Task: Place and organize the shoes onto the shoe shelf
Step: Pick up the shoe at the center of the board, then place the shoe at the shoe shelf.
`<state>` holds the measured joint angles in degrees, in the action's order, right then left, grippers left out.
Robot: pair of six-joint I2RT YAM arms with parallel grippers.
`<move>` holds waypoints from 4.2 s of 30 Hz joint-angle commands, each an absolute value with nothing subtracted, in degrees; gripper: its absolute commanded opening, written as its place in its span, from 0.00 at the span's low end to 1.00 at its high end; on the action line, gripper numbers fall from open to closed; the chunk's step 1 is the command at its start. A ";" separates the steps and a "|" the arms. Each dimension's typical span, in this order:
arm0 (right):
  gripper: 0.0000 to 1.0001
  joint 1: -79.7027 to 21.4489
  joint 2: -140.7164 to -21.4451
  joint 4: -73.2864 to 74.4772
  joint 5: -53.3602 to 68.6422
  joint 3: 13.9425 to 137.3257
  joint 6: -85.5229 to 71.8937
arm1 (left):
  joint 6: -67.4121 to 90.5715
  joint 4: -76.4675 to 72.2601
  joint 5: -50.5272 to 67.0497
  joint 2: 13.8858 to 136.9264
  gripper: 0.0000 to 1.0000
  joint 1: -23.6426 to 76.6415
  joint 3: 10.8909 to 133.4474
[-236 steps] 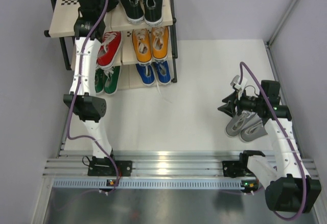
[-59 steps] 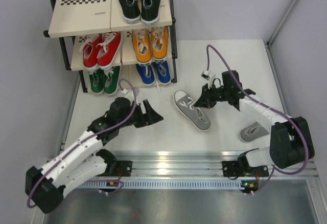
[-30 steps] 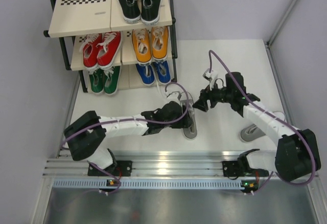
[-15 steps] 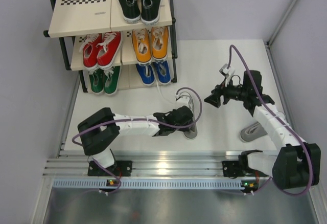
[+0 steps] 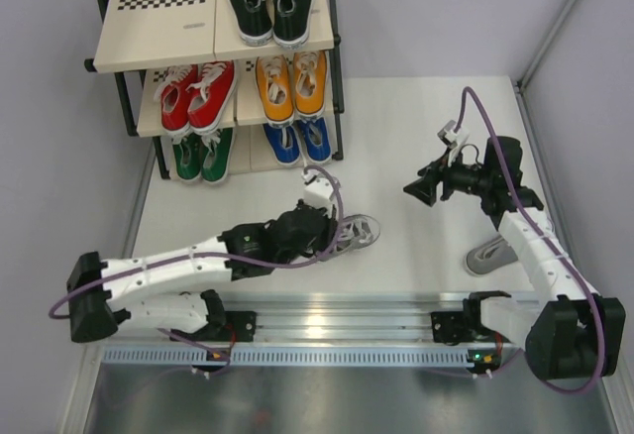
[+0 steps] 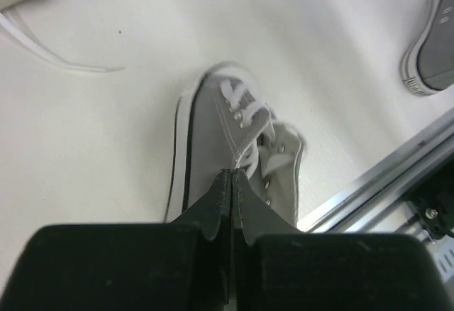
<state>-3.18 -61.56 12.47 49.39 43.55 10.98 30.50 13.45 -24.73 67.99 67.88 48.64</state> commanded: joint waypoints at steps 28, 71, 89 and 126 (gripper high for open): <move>0.66 -2.46 -62.05 13.98 55.55 45.44 16.00 | 37.44 8.88 -18.28 62.59 0.35 68.20 29.00; 0.95 -6.85 -62.49 9.69 66.60 43.33 12.84 | 33.40 15.03 -19.86 57.39 0.00 68.29 39.37; 0.99 -0.53 -57.83 11.42 62.23 44.30 12.66 | 6.71 39.99 -46.04 55.45 0.00 68.12 82.77; 1.00 -0.53 -58.01 15.47 63.28 45.79 13.53 | -2.56 28.48 -22.95 87.63 0.00 3.11 128.51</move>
<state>-0.89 -58.46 16.03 61.56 43.20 12.43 -11.97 33.17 -31.92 90.52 9.26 128.64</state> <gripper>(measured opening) 0.993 0.040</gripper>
